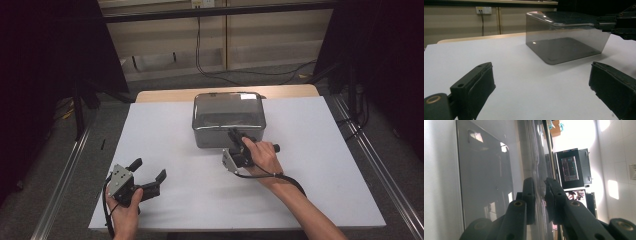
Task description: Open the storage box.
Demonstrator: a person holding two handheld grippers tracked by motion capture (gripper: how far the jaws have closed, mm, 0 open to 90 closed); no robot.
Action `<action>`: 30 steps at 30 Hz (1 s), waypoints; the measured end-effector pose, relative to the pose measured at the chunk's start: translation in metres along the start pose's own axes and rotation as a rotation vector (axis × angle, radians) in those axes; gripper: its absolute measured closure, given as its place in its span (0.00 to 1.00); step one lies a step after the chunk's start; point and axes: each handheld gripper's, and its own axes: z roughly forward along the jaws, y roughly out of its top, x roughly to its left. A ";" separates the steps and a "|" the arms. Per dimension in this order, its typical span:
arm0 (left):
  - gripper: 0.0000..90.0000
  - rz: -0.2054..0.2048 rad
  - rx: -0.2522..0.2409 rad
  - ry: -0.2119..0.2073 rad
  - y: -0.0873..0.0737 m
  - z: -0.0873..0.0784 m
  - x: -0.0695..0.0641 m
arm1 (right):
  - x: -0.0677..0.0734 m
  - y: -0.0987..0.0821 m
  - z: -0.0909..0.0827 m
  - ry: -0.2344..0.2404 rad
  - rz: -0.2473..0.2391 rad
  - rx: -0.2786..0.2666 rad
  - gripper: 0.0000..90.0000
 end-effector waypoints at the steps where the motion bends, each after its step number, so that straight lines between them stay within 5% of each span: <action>1: 0.06 -0.004 -0.002 0.001 0.000 0.001 0.000 | 0.000 0.000 0.000 0.002 0.004 0.003 0.87; 13: 0.04 0.029 -0.013 -0.039 0.013 0.012 -0.003 | -0.006 0.001 -0.001 -0.009 0.008 -0.007 0.88; 22: 0.04 0.010 -0.059 -0.050 0.021 0.027 -0.003 | -0.012 0.000 -0.002 -0.024 0.013 -0.014 0.88; 30: 0.04 -0.004 -0.032 -0.069 0.022 0.047 -0.002 | -0.012 0.001 -0.002 -0.031 0.017 -0.018 0.88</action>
